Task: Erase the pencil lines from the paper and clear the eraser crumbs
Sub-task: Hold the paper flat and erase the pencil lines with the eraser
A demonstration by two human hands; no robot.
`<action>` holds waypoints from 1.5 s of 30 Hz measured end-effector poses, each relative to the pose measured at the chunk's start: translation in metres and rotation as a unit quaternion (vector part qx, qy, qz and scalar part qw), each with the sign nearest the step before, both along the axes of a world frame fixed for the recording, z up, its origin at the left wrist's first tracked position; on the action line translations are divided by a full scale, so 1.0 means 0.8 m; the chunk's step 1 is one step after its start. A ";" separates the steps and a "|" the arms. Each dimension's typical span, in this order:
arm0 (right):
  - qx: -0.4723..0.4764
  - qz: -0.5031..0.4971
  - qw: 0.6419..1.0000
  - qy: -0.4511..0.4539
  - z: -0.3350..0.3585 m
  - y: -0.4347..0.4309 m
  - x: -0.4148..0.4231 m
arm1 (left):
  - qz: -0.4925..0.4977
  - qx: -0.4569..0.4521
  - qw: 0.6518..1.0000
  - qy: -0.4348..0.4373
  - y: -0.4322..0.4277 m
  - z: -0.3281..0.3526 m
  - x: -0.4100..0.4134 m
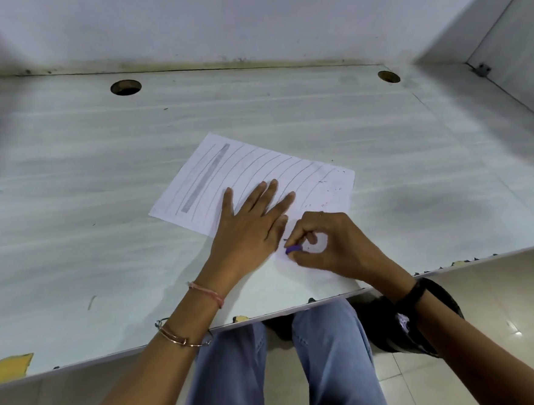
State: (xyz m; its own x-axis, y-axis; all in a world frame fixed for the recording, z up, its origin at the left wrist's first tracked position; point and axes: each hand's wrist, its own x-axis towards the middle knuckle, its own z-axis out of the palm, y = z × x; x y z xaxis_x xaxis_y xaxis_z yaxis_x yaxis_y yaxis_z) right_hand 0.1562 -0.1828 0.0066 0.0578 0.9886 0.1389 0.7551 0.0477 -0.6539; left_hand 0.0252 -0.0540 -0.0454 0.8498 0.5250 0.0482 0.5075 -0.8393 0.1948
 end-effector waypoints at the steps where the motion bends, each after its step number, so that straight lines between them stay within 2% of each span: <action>1: -0.002 -0.007 1.000 -0.006 0.000 0.003 0.002 | -0.001 0.001 1.000 0.001 0.000 0.000 0.000; 4: 0.019 -0.079 0.996 -0.027 0.003 0.016 0.004 | 0.000 0.003 1.000 -0.009 0.000 0.001 0.000; 9: -0.036 0.006 0.999 0.012 0.008 0.001 0.001 | -0.003 0.014 1.000 -0.009 -0.001 0.001 0.000; 13: 0.003 -0.086 0.996 -0.025 0.006 0.017 0.003 | -0.003 0.016 1.000 -0.005 0.000 0.000 0.000; 17: -0.048 0.004 0.999 0.010 0.009 0.004 -0.001 | -0.002 0.008 1.000 -0.004 -0.001 0.002 0.000; 21: -0.002 -0.099 0.995 -0.026 0.005 0.017 0.005 | 0.001 0.004 1.000 -0.004 -0.002 0.004 0.000; 26: -0.058 0.020 0.998 0.001 0.013 0.007 0.003 | -0.003 0.003 1.000 -0.008 -0.003 0.004 -0.001; 30: -0.011 -0.080 0.996 -0.035 0.008 0.020 0.005 | 0.002 0.005 1.000 -0.011 -0.002 0.003 -0.001; 34: -0.064 0.034 0.997 0.015 0.014 0.009 0.003 | -0.005 0.004 1.000 -0.010 -0.003 0.003 -0.002; 38: -0.023 -0.054 0.998 -0.008 0.009 0.020 0.005 | -0.003 -0.002 1.000 -0.008 -0.002 0.006 -0.002; 42: -0.089 0.051 0.995 0.019 0.015 0.008 0.007 | -0.004 0.004 1.000 -0.013 -0.003 0.005 -0.002; 45: -0.059 -0.013 0.998 0.009 0.012 0.015 0.012 | -0.001 0.000 1.000 -0.012 -0.003 0.004 -0.002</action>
State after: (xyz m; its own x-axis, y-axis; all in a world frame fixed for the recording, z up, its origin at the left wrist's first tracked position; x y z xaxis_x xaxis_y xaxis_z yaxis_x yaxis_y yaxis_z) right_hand 0.1662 -0.1706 0.0161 0.0853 0.9961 0.0212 0.7427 -0.0494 -0.6678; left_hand 0.0236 -0.0561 -0.0424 0.8490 0.5239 0.0685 0.5018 -0.8401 0.2060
